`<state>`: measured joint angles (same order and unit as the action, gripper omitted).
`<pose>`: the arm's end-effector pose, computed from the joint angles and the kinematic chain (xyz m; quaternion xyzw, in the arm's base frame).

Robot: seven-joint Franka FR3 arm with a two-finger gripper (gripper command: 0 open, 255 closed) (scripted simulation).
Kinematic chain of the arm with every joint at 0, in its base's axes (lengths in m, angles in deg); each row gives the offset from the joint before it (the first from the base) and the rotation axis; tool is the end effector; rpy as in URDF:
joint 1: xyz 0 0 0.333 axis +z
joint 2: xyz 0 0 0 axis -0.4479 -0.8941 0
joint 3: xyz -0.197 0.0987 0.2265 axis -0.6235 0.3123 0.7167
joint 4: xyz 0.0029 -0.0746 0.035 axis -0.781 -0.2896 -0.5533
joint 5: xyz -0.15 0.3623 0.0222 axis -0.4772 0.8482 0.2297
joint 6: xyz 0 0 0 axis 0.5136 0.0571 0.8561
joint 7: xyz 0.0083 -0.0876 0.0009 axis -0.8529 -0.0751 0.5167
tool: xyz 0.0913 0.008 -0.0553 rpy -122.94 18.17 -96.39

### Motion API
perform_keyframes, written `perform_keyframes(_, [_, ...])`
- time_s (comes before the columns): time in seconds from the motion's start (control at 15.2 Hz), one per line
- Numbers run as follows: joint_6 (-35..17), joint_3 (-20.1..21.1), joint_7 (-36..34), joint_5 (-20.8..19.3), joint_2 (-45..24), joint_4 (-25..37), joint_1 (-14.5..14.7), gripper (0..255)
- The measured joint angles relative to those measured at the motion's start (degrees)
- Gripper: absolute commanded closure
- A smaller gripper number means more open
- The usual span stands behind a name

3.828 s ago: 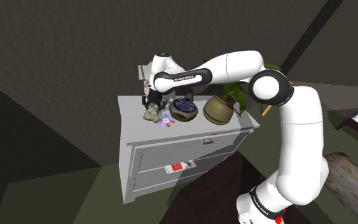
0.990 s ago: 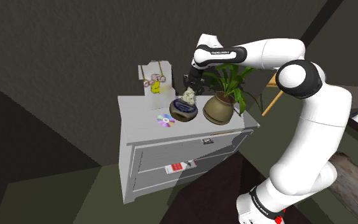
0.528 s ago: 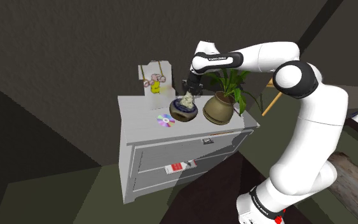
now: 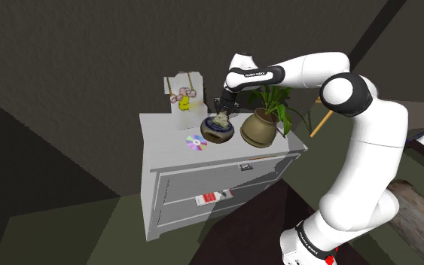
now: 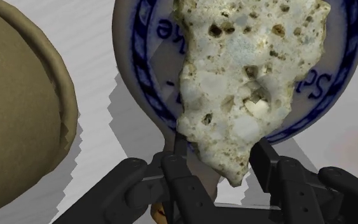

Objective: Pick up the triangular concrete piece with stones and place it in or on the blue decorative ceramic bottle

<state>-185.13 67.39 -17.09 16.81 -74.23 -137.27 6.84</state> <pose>0.6749 -0.0864 0.3201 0.9384 -0.3454 0.0020 0.0097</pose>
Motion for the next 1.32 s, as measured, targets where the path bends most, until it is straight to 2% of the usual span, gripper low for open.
perform_keyframes(0.2, [-0.02,0.02,0.02,0.03,0.12,-0.18,-0.03,255])
perform_keyframes(0.26, [-0.08,0.01,0.04,0.03,0.12,-0.2,-0.05,0])
perform_keyframes(0.66, [0.05,-0.01,0.04,0.02,-0.17,-0.41,-0.03,0])
perform_keyframes(0.99, [5.07,0.47,0.78,0.95,2.48,2.12,-0.31,0])
perform_keyframes(1.32, [5.96,0.59,0.67,1.05,2.75,2.68,-0.17,0])
